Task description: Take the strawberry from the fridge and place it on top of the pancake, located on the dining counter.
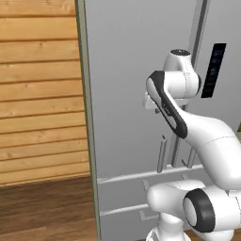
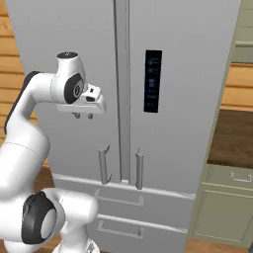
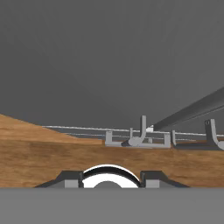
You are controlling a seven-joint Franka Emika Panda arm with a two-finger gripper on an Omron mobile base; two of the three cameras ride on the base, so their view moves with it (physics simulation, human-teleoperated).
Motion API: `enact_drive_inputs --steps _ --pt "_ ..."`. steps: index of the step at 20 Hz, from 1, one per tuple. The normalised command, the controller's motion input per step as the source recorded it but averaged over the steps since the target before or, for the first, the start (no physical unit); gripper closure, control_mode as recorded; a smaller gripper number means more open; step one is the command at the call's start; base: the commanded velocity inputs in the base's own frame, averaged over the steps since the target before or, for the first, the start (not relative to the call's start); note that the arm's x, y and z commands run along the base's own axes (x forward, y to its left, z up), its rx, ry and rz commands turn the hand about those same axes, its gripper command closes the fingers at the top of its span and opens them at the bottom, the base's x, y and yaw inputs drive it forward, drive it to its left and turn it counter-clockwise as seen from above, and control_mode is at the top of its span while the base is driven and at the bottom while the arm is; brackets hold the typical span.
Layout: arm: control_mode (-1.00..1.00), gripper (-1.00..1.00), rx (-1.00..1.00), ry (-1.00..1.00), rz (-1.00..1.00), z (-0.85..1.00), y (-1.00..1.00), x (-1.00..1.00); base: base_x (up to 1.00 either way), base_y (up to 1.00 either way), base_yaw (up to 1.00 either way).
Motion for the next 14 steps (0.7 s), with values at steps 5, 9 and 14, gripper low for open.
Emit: enact_drive_inputs --steps 5,9,14 --pt "1.0 -1.0 0.0 0.0 0.0 0.0 0.0 0.0 -0.03 -0.06 0.0" --pt "1.0 -1.0 0.0 0.0 0.0 0.0 0.0 0.0 -0.18 -0.51 0.0" --pt "1.0 -1.0 0.0 0.0 0.0 0.0 0.0 0.0 -0.3 -0.46 -0.05"
